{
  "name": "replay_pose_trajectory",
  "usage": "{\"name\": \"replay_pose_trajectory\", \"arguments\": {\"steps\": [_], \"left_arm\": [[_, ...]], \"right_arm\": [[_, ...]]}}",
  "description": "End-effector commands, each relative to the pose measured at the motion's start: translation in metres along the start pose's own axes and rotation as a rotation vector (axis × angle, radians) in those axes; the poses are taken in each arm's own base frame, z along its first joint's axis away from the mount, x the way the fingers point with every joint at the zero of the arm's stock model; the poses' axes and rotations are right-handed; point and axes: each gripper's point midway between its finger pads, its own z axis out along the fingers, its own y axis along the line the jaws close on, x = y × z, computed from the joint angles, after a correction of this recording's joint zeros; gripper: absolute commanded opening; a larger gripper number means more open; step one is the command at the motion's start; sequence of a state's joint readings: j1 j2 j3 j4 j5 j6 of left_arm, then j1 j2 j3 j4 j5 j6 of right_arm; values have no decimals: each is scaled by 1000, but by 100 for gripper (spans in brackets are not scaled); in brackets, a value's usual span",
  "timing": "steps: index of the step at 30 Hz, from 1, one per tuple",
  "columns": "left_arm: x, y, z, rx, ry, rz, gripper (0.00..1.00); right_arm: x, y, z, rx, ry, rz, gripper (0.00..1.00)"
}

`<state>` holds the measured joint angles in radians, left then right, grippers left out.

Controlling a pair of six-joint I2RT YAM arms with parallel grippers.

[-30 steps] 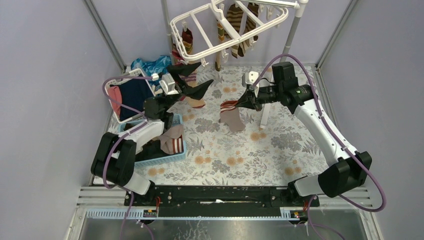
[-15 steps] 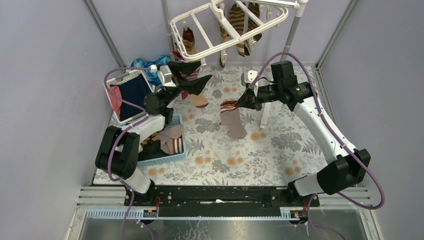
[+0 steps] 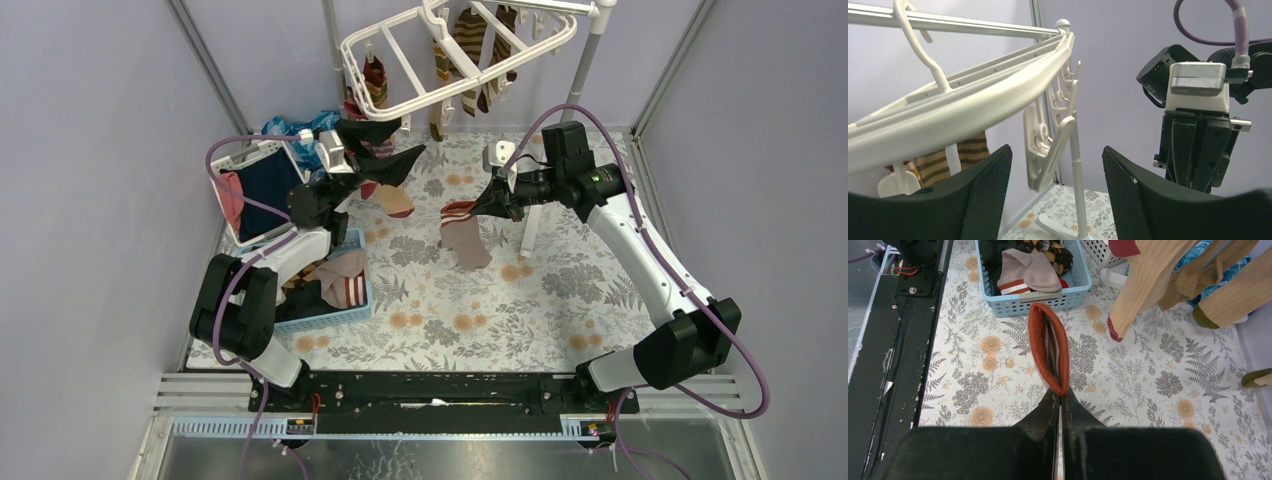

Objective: Clip the socks to the hanger
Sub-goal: Open the clamp at the hanger.

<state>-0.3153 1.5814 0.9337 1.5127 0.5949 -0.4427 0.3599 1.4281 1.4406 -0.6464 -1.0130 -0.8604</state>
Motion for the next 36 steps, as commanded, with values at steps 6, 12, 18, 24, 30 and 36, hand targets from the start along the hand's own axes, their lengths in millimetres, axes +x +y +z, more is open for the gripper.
{"name": "replay_pose_trajectory", "arguments": {"steps": [6, 12, 18, 24, 30, 36], "left_arm": [[-44, -10, 14, 47, -114, 61, 70], [-48, -5, 13, 35, -126, 33, 69], [-54, -4, 16, 31, -143, 13, 68], [-59, -5, 17, 32, -152, 11, 68], [-58, 1, 17, -9, -166, -7, 68], [-57, 1, 19, -57, -193, 3, 69]], "right_arm": [[-14, 3, -1, -19, -34, -35, 0], [-14, 4, -1, -21, -36, -37, 0], [-14, 4, -1, -22, -37, -37, 0], [-14, 4, -1, -24, -40, -37, 0], [-15, 5, -1, -26, -43, -37, 0], [-14, 5, -1, -27, -44, -36, 0]]}}
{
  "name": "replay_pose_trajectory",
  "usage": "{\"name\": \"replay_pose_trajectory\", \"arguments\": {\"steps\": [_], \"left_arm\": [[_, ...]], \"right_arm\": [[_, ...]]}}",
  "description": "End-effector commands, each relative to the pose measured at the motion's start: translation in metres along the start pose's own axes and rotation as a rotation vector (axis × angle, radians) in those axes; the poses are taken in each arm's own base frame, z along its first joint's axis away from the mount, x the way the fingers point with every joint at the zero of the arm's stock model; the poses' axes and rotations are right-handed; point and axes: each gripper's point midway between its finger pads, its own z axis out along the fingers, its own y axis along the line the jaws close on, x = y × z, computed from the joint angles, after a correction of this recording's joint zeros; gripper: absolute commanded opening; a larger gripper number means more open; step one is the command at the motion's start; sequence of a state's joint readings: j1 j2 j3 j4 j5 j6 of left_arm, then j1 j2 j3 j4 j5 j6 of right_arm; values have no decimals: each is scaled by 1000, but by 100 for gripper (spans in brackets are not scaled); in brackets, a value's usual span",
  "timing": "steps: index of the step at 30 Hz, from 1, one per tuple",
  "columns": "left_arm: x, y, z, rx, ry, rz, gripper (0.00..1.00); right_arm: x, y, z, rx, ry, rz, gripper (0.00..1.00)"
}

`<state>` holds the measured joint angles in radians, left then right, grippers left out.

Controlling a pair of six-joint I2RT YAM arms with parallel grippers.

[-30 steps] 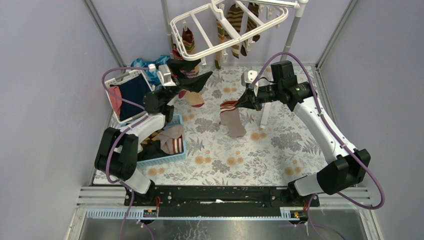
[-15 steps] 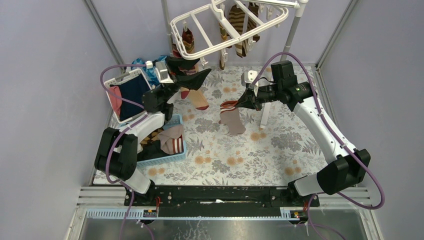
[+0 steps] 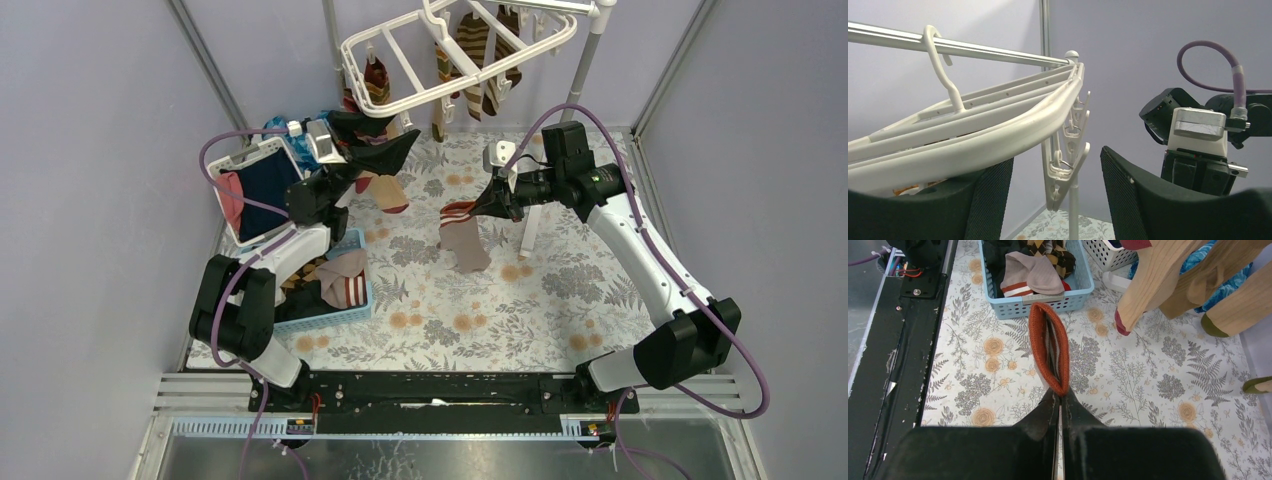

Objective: Clip the socks to the hanger
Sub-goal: Open the clamp at the hanger.

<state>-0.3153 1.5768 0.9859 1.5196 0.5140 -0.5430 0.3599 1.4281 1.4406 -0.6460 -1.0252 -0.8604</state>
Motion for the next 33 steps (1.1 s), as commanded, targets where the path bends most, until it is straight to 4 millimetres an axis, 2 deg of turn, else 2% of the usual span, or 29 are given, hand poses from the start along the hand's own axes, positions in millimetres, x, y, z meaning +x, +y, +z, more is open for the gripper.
{"name": "replay_pose_trajectory", "arguments": {"steps": [1, 21, 33], "left_arm": [[-28, -9, 8, -11, -112, 74, 69], [-30, -14, 12, -8, -128, 30, 63], [-32, -17, 15, 7, -134, -29, 44]], "right_arm": [[-13, 4, -1, -19, -36, -38, 0], [-12, 5, -1, -20, -37, -39, 0], [-10, 4, -1, -15, -33, -38, 0]]}}
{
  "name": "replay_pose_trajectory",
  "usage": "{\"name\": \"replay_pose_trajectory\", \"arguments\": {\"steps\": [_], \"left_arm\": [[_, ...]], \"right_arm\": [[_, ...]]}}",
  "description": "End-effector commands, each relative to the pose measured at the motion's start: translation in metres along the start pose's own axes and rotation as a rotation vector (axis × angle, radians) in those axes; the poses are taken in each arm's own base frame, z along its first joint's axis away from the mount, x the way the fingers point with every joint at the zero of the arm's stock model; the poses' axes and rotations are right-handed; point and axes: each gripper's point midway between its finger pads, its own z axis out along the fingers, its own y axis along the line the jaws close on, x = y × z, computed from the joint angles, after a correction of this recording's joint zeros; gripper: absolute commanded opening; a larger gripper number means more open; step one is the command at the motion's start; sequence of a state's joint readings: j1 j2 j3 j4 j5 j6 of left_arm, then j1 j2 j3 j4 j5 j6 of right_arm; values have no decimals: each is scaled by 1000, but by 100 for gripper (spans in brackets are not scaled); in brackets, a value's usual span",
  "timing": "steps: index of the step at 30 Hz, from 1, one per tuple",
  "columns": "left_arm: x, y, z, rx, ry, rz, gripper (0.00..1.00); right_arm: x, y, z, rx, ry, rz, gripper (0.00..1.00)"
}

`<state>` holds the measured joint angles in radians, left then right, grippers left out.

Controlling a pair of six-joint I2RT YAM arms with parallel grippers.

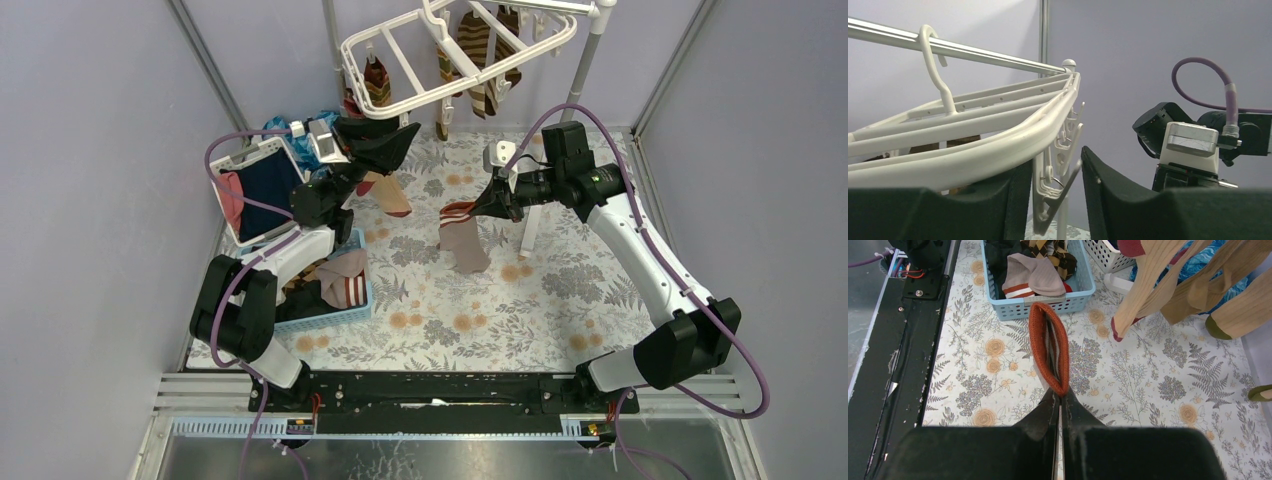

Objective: Clip the socks to the hanger
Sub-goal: Open the clamp at the hanger.

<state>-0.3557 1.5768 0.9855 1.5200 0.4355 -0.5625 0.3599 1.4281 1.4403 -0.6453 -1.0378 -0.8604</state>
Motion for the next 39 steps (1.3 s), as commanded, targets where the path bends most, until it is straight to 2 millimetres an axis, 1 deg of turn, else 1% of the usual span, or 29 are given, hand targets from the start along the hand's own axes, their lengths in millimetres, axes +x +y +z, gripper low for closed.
{"name": "replay_pose_trajectory", "arguments": {"steps": [1, 5, 7, 9, 14, 17, 21, 26, 30, 34, 39], "left_arm": [[-30, -15, 9, 50, -94, 10, 41], [-30, -16, 10, 56, -94, -16, 31], [-30, -17, 11, 59, -93, -25, 29], [-30, -16, 11, 57, -95, -32, 21], [-31, -16, 11, 54, -98, -48, 14], [-31, -14, 11, 44, -101, -67, 11], [-30, -11, 11, 29, -106, -99, 10], [-33, -10, 10, 24, -113, -125, 10], [-32, -12, 11, 32, -110, -135, 10], [-30, -14, 11, 44, -102, -149, 10], [-28, -15, 11, 53, -97, -161, 10]], "right_arm": [[-9, 1, -1, -5, -24, -36, 0], [-10, -3, 1, 2, -29, -16, 0], [-11, -5, 2, 4, -33, -7, 0], [-13, -7, 2, 8, -37, -1, 0], [-20, -14, 2, 16, -44, 15, 0], [-29, -19, 4, 14, -65, 40, 0], [-45, -26, 11, -7, -109, 89, 0], [-65, -44, 24, 12, -135, 164, 0], [-80, -47, 32, -10, -148, 162, 0], [-96, -52, 31, -23, -171, 145, 0], [-107, -57, 38, -50, -194, 173, 0]]}}
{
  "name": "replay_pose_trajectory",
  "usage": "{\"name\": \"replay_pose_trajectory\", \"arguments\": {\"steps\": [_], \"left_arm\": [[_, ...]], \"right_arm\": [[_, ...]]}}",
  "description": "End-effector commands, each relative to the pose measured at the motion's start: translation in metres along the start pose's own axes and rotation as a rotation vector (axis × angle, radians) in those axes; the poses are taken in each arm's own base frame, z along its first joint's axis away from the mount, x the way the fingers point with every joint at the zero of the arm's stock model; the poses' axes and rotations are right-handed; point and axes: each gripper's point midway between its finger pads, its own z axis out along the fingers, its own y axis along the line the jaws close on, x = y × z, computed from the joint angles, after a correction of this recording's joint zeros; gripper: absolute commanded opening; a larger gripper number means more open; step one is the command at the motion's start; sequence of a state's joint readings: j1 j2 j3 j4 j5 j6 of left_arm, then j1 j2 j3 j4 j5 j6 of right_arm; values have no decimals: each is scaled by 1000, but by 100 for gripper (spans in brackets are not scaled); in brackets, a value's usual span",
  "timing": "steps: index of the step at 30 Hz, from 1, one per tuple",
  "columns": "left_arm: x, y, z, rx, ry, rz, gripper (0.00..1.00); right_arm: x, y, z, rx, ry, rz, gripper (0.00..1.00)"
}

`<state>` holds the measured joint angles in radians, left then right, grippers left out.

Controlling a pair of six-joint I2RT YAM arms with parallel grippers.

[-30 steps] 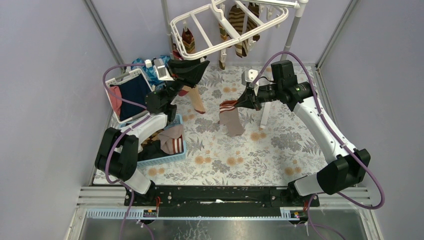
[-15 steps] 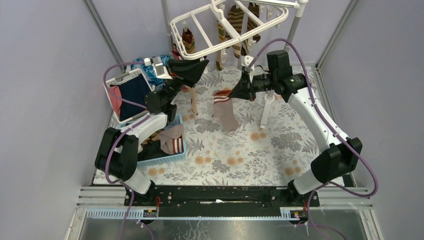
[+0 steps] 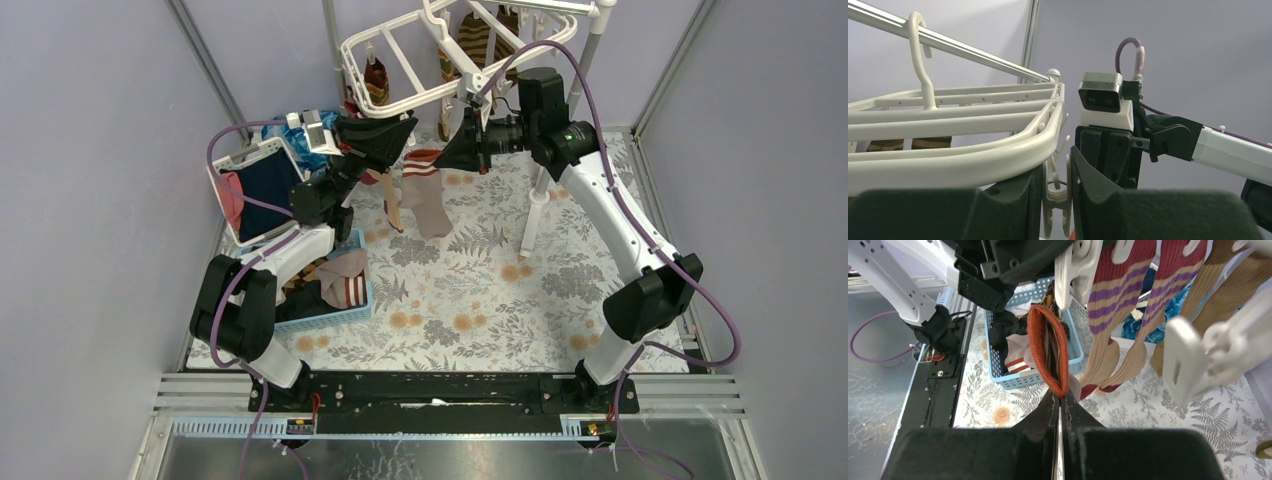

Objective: Clip the socks to the hanger
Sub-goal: Open the clamp at the hanger, then clamp the sock onto the hanger.

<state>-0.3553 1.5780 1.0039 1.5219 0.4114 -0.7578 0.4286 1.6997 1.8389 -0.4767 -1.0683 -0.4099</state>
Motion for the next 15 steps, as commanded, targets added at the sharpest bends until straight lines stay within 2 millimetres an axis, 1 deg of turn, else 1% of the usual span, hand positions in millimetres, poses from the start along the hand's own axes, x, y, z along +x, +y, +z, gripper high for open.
{"name": "replay_pose_trajectory", "arguments": {"steps": [1, 8, 11, 15], "left_arm": [[-17, -13, 7, 69, -61, 23, 10], [-15, -13, 8, 79, -53, 17, 10], [-14, -13, 8, 81, -50, 17, 9], [-12, -13, 8, 83, -45, 18, 10]], "right_arm": [[-24, 5, 8, -43, -48, 7, 0], [-25, -3, 18, -33, -41, 23, 0], [-26, -5, 19, -33, -41, 28, 0], [-32, -5, 17, -32, -52, 20, 0]]}}
